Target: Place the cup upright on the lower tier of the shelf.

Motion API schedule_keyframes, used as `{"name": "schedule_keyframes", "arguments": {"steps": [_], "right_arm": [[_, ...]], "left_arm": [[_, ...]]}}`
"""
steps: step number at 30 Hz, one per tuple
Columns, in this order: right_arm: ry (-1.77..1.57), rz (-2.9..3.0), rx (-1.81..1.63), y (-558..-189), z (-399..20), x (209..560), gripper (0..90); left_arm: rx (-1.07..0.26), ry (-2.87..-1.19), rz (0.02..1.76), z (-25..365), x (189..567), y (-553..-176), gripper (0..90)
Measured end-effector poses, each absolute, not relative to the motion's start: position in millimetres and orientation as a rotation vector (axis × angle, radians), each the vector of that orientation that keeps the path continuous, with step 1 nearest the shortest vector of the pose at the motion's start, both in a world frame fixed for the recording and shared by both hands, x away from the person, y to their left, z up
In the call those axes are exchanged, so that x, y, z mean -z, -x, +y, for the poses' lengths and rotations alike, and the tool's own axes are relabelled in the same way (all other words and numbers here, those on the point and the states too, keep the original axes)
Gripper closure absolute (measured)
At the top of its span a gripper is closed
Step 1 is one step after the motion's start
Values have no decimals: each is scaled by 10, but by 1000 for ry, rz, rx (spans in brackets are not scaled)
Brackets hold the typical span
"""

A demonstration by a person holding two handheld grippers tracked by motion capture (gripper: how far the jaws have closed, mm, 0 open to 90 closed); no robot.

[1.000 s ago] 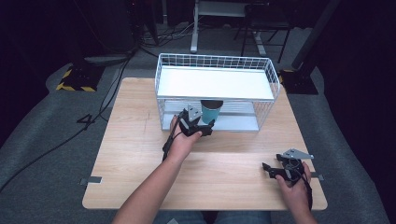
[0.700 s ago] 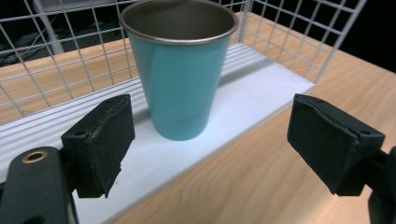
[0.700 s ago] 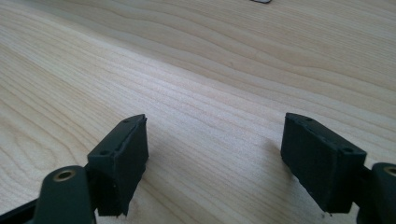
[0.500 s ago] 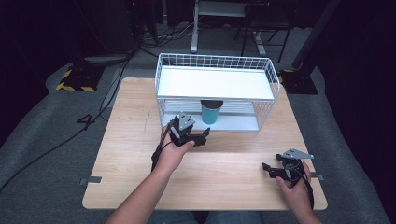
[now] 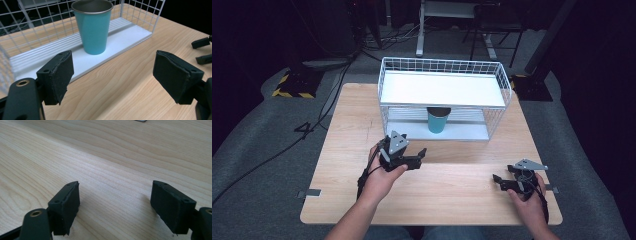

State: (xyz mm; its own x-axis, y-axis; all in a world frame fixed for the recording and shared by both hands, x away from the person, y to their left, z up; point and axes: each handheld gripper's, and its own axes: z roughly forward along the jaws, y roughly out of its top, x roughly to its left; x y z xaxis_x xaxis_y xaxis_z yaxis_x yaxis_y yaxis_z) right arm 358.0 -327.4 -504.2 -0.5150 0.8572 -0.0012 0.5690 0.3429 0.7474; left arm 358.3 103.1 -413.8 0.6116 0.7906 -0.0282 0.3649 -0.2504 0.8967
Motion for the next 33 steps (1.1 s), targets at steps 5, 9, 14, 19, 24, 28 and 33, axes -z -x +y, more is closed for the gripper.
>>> {"name": "schedule_keyframes", "arguments": {"steps": [5, 9, 14, 19, 24, 28, 33], "right_arm": [[-1253, 2218, -994, -3581, -3273, 5042, 239], [-1253, 2218, -995, -3581, -3273, 5042, 240], [-1250, 2218, -994, -3582, -3273, 5042, 239], [-1246, 2222, -995, -3580, -3271, 5042, 240], [-1246, 2222, -995, -3580, -3271, 5042, 240], [-1246, 2222, -995, -3580, -3271, 5041, 240], [-1246, 2222, -995, -3580, -3271, 5042, 239]], "left_arm": [[-548, -1860, 922, 1161, 4117, -3440, 180], [-555, -1866, 916, 1303, 4118, -3315, 185], [-554, -1874, 909, 1471, 4152, -3196, 195], [-550, -1893, 915, 1647, 4240, -3101, 199], [-531, -1933, 948, 1792, 4343, -3038, 200], [-494, -1946, 972, 1893, 4442, -3002, 199], [-478, -2011, 1000, 1991, 4607, -2977, 197]]}}
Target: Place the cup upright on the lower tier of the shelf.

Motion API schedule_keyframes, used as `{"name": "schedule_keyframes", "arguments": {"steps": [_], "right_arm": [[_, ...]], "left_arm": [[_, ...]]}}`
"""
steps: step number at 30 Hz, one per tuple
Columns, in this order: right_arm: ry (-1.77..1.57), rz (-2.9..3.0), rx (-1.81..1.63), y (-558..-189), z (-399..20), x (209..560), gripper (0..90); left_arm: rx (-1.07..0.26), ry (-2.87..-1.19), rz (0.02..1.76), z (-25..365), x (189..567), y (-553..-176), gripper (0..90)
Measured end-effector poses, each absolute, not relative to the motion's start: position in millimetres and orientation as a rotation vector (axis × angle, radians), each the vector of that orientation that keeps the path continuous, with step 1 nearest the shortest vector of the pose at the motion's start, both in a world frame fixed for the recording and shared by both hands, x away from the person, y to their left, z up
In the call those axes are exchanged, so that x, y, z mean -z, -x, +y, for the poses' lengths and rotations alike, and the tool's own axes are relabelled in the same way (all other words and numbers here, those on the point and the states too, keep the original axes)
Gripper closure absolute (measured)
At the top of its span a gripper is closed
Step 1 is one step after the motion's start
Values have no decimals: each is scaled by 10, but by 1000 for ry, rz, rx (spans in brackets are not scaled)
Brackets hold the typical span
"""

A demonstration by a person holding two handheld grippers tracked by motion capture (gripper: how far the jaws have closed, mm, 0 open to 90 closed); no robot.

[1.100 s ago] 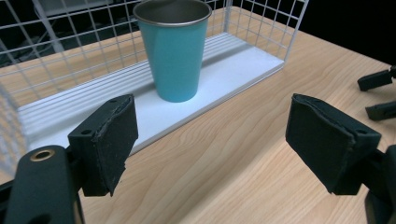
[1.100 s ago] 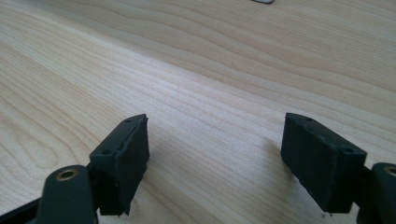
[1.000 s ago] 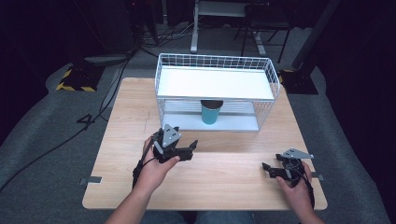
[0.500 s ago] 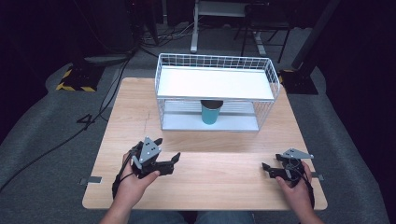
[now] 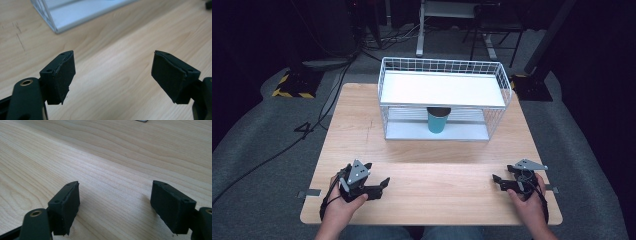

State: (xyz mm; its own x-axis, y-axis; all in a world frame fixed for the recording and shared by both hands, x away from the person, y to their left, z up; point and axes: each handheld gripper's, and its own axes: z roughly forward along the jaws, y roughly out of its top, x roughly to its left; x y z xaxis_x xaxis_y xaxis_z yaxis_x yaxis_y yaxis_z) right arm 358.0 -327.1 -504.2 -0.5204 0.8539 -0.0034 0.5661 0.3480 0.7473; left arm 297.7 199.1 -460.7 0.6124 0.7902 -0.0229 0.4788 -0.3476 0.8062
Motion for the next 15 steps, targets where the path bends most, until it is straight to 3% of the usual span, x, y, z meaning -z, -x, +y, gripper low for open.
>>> {"name": "schedule_keyframes", "arguments": {"steps": [15], "right_arm": [[-1246, 2222, -995, -3580, -3272, 5042, 240]], "left_arm": [[-392, -2146, 1109, 2282, 4988, -3032, 177]]}}
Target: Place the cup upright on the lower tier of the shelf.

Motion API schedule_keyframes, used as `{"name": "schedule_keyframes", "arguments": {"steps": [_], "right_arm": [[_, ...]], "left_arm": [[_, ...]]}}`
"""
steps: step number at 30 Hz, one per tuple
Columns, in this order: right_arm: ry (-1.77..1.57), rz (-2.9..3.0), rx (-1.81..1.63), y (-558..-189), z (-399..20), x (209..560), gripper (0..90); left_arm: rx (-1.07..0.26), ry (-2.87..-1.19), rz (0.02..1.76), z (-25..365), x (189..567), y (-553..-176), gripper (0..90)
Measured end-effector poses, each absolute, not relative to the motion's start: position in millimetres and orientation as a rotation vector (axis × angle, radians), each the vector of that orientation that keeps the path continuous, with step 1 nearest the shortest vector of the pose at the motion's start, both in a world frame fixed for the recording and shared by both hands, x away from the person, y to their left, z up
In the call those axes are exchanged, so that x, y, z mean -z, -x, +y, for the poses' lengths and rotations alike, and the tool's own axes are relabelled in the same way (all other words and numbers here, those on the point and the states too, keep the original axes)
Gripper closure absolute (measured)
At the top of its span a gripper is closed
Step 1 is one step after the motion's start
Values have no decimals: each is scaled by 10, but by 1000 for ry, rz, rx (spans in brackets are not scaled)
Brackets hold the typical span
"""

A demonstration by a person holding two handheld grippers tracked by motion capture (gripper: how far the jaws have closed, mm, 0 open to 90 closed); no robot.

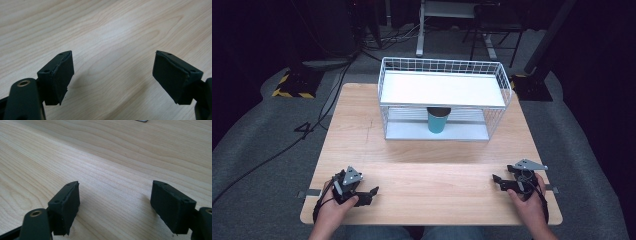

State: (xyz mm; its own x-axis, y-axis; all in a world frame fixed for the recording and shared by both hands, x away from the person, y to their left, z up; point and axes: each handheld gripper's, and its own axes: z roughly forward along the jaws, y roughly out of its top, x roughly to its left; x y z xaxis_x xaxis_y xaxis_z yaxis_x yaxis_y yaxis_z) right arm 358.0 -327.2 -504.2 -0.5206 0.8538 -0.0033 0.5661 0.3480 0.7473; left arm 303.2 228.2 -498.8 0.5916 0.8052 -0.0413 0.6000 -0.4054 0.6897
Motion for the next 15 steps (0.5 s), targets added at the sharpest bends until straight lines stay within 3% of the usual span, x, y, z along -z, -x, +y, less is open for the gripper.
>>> {"name": "schedule_keyframes", "arguments": {"steps": [15], "right_arm": [[-1245, 2224, -994, -3581, -3271, 5041, 234]], "left_arm": [[-405, -2175, 1076, 2325, 5045, -3051, 123]]}}
